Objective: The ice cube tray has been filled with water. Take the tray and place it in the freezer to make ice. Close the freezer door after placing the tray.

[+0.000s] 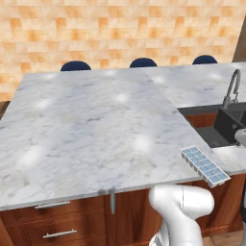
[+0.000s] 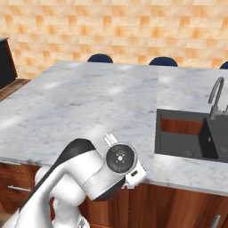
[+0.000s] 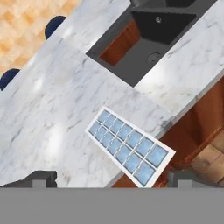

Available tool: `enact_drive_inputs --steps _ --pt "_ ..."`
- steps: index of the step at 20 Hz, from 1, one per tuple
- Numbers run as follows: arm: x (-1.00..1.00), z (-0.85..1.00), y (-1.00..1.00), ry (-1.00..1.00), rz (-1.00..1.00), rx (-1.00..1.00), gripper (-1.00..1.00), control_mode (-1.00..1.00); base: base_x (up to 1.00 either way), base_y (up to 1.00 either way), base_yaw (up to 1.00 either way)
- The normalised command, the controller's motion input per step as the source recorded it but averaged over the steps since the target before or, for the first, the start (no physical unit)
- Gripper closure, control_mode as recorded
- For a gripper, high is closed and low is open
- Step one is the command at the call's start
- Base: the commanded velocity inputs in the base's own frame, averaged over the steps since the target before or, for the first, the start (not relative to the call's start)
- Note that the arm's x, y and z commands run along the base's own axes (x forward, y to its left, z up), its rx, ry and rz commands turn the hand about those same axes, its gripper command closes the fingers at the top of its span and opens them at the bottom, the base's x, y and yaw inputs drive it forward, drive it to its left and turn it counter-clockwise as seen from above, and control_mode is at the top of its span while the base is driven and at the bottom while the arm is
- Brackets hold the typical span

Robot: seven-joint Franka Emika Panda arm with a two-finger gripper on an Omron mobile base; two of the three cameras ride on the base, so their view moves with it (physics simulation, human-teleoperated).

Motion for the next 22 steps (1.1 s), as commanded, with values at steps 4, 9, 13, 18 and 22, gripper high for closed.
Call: enact_drive_inputs --steps 4,9,13,18,22 --pt "-0.56 -0.11 -0.45 -0.17 0.0 0.4 -1.0 -1.0 0.0 0.0 0.0" --pt "-0.1 -0.48 -0.07 -0.14 0.0 0.24 -1.0 -1.0 0.0 0.0 0.0" --pt "0.0 -0.56 0.0 -0.11 0.0 0.2 -1.0 -1.0 0.0 0.0 0.0" --pt "0.0 -0.55 0.0 -0.08 0.0 0.15 -1.0 -1.0 0.0 0.0 0.0" --pt "0.0 -0.47 0.01 0.0 0.0 0.09 -1.0 -1.0 0.0 0.0 0.0"
